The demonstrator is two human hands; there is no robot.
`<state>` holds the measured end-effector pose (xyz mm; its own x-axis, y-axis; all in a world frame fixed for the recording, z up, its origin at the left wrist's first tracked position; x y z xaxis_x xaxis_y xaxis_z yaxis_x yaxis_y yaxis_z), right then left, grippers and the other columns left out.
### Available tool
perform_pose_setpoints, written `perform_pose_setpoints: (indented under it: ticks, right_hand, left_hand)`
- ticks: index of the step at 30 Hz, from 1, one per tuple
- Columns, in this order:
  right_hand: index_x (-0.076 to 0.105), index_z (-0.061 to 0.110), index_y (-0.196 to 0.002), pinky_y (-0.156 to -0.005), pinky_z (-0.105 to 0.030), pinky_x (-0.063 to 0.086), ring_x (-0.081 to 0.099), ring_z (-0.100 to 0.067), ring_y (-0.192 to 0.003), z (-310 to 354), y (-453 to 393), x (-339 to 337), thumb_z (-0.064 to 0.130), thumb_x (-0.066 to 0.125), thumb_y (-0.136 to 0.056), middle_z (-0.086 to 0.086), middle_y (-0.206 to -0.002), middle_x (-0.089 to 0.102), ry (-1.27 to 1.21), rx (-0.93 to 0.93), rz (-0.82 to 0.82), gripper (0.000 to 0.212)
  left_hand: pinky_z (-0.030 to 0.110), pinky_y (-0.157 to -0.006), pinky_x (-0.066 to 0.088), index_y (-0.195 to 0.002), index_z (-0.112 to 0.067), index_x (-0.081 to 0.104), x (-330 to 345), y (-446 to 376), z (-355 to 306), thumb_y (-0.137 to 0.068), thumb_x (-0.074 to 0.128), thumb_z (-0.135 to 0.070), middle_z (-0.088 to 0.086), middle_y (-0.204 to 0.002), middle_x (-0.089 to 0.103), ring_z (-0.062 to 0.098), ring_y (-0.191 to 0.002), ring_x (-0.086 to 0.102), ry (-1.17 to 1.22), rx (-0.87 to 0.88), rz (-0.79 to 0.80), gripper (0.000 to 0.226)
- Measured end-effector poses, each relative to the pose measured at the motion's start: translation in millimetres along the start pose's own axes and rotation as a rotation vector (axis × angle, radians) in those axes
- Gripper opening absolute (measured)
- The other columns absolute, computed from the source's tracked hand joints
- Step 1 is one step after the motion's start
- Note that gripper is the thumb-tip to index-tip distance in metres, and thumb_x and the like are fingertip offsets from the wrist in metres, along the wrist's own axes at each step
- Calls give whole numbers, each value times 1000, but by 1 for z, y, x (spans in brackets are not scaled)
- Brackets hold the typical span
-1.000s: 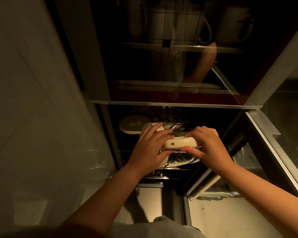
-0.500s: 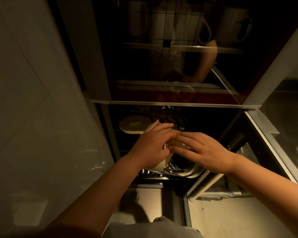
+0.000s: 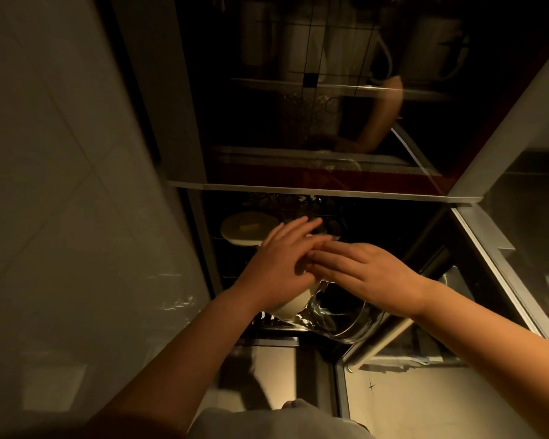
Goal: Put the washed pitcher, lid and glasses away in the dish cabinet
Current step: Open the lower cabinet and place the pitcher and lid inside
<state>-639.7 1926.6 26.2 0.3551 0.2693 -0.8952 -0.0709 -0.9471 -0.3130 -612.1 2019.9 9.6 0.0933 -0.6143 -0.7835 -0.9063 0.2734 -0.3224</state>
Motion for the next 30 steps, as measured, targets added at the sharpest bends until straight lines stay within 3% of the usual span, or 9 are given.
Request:
perform_pose_setpoints:
  ticks: [6, 9, 11, 14, 18, 21, 24, 27, 30]
  right_hand:
    - [38, 11, -138, -89, -41, 51, 33, -25, -136, -19, 11, 1, 8, 62, -84, -6, -144, 41, -30, 265, -62, 59]
    - [46, 9, -134, -93, -43, 49, 38, -27, -133, -24, 19, 1, 8, 67, -83, -9, -139, 48, -11, 360, -142, 56]
    - [47, 9, -133, -93, -43, 49, 41, -28, -131, -26, 25, -1, 7, 70, -81, -10, -137, 50, -1, 418, -191, 57]
    - [45, 10, -132, -94, -43, 49, 43, -29, -129, -23, 34, -3, 8, 71, -80, -11, -135, 52, 26, 474, -249, 57]
    - [43, 13, -133, -104, -36, 39, 41, -28, -130, -16, 38, -7, 13, 61, -87, -7, -137, 45, 64, 457, -324, 50]
    - [45, 13, -130, -111, -31, 30, 40, -28, -128, -10, 40, -11, 16, 62, -85, -7, -134, 44, 56, 474, -373, 48]
    - [44, 15, -130, -112, -28, 28, 39, -28, -128, -8, 45, -9, 18, 63, -85, -7, -134, 43, 35, 521, -388, 49]
    - [39, 21, -136, -103, -35, 38, 38, -29, -130, -9, 47, 0, 11, 71, -78, -6, -138, 40, 10, 543, -320, 68]
    - [33, 25, -139, -92, -40, 45, 36, -30, -131, -10, 46, 6, 10, 75, -69, -5, -141, 36, -43, 567, -238, 82]
  left_hand:
    - [41, -118, 3, -144, -45, -2, 16, 31, 26, -86, 53, -55, -24, -153, -17, 0, -142, -13, 24, -223, 40, 81]
    - [51, -115, 21, -140, -53, 0, 12, 45, 44, -77, 55, -66, -24, -155, -13, 10, -145, 0, 215, -332, -72, 85]
    - [48, -113, 24, -140, -53, 2, 13, 52, 52, -72, 58, -68, -22, -156, -10, 6, -141, 5, 352, -414, -110, 89]
    - [42, -111, 21, -145, -47, -3, 22, 55, 60, -69, 61, -57, -17, -157, -6, 3, -138, 7, 520, -516, -86, 100]
    - [27, -102, 30, -144, -49, -9, 33, 51, 60, -73, 76, -37, -14, -149, 22, 5, -133, 27, 701, -510, -41, 111]
    - [23, -100, 39, -144, -49, 2, 33, 46, 55, -69, 82, -19, -14, -141, 30, 4, -129, 37, 754, -464, -91, 113]
    - [27, -99, 45, -132, -53, 26, 24, 43, 51, -58, 87, -28, -9, -141, 31, 9, -129, 38, 711, -402, -180, 99]
    - [31, -101, 46, -113, -54, 39, 19, 42, 48, -59, 87, -31, -10, -140, 28, 13, -128, 35, 603, -392, -188, 77]
    - [27, -100, 45, -112, -47, 44, 18, 42, 46, -61, 86, -31, -11, -140, 29, 11, -127, 35, 572, -390, -188, 68]
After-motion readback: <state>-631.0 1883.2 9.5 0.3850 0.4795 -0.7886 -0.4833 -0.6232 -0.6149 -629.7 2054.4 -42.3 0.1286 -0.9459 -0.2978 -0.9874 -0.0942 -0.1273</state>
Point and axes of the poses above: each hand's wrist, its own y-axis away from the middle knuckle, its own x-axis out of the palm, z = x × y, the point moved 9 cm from there along -y, towards the middle knuckle
